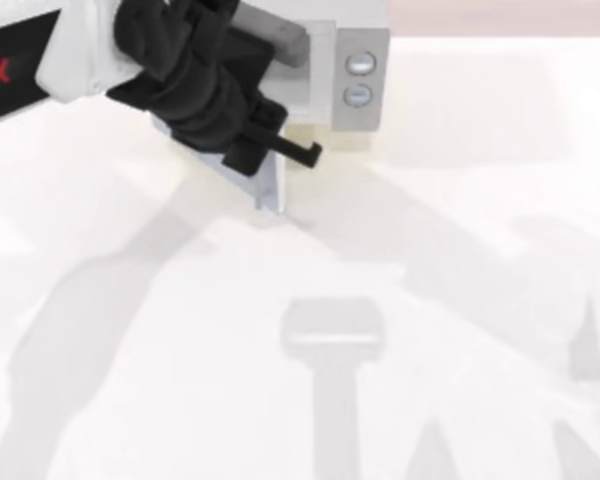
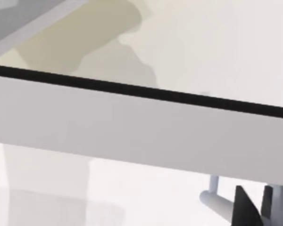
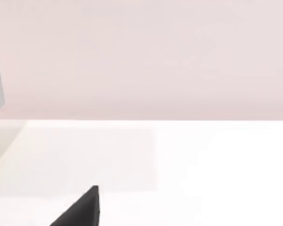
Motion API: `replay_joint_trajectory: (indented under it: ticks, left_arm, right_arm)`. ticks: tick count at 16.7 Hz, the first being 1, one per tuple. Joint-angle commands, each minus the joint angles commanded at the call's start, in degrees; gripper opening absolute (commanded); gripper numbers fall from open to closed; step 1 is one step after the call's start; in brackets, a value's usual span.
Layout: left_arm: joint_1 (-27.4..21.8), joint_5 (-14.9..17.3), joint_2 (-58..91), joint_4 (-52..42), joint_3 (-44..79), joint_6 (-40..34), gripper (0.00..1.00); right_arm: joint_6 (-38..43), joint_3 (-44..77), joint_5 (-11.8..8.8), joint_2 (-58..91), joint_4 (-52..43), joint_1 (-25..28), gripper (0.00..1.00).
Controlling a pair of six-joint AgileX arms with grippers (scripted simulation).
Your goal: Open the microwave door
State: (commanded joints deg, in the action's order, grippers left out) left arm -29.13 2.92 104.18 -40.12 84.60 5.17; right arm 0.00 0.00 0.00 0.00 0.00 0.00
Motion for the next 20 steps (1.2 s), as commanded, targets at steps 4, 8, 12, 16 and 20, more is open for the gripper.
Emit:
replay_joint_trajectory:
  ticks: [4,8,12,16,20]
  left_arm:
    - [0.0,0.0,0.0,0.0,0.0,0.0,0.0]
    - [0.0,0.0,0.0,0.0,0.0,0.0,0.0]
    - [-0.31,0.39,0.01,-0.01,-0.02,-0.23,0.0]
    - [0.89,1.87,-1.11,-0.1,-1.48,2.78,0.0]
    - [2.73,4.41,-3.09,-0.02,-3.48,7.65,0.0]
  right_arm:
    - [0.0,0.0,0.0,0.0,0.0,0.0,1.0]
    - [0.0,0.0,0.0,0.0,0.0,0.0,1.0]
    - [0.0,0.0,0.0,0.0,0.0,0.0,1.0]
    - [0.0,0.0,0.0,0.0,0.0,0.0,1.0]
    - [0.0,0.0,0.0,0.0,0.0,0.0,1.0]
